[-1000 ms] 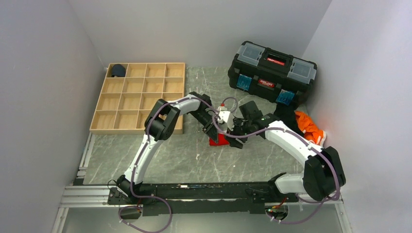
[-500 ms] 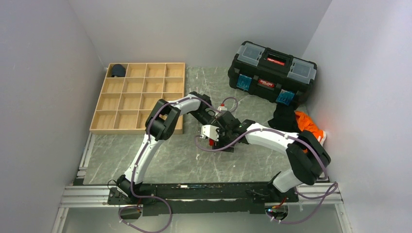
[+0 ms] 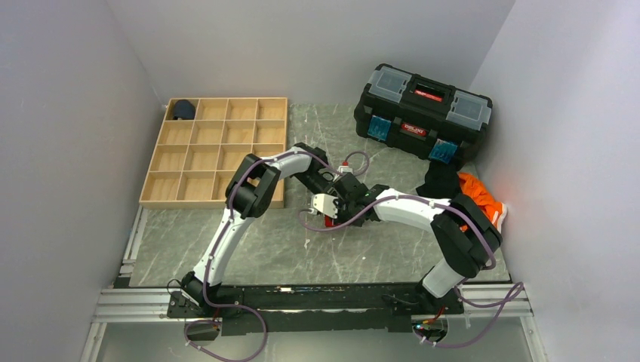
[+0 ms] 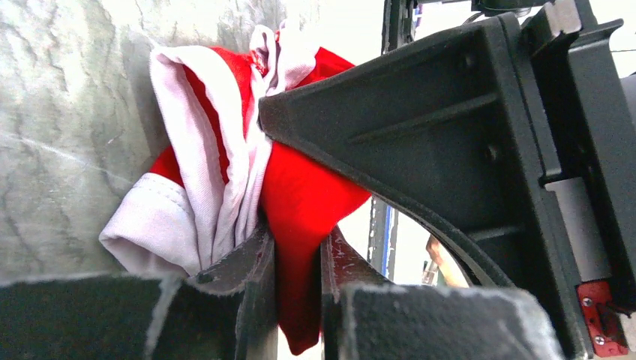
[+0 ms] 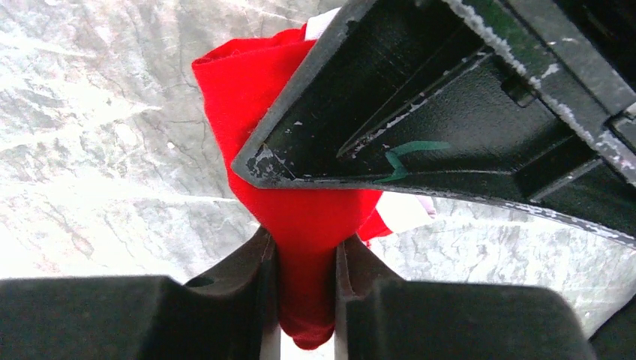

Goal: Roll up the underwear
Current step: Roll the underwear to the center of the board.

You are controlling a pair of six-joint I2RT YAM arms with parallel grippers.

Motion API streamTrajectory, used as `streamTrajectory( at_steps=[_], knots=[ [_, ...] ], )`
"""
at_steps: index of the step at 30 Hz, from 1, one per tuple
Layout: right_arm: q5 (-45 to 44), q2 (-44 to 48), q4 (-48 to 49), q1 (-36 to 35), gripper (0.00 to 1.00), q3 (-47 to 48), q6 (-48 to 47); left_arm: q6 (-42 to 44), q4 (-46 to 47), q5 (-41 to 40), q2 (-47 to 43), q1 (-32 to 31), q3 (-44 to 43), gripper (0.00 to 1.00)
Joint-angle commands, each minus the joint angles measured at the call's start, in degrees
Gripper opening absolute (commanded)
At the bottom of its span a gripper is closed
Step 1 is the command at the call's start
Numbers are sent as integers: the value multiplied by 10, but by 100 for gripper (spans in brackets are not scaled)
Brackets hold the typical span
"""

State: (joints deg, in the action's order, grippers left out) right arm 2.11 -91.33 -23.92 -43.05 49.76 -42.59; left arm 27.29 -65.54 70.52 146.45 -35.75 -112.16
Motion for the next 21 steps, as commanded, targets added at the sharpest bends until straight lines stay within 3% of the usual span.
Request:
streamTrajectory(
  at_steps=[1,3,7,11,21],
  knots=[
    [58,-18,-43,-5,6,-1,21,23,18,-114,14,-5,30,21],
    [66,-18,-54,-4,0,-2,25,22,21,-118,9,-3,31,26],
    [90,-23,-81,-4,0,-2,31,15,39,-125,-10,6,49,36],
    [118,-31,-102,-1,0,0,39,15,48,-126,-32,21,67,54],
    [159,-50,-159,9,0,2,50,17,70,-120,-72,57,104,58]
  ],
)
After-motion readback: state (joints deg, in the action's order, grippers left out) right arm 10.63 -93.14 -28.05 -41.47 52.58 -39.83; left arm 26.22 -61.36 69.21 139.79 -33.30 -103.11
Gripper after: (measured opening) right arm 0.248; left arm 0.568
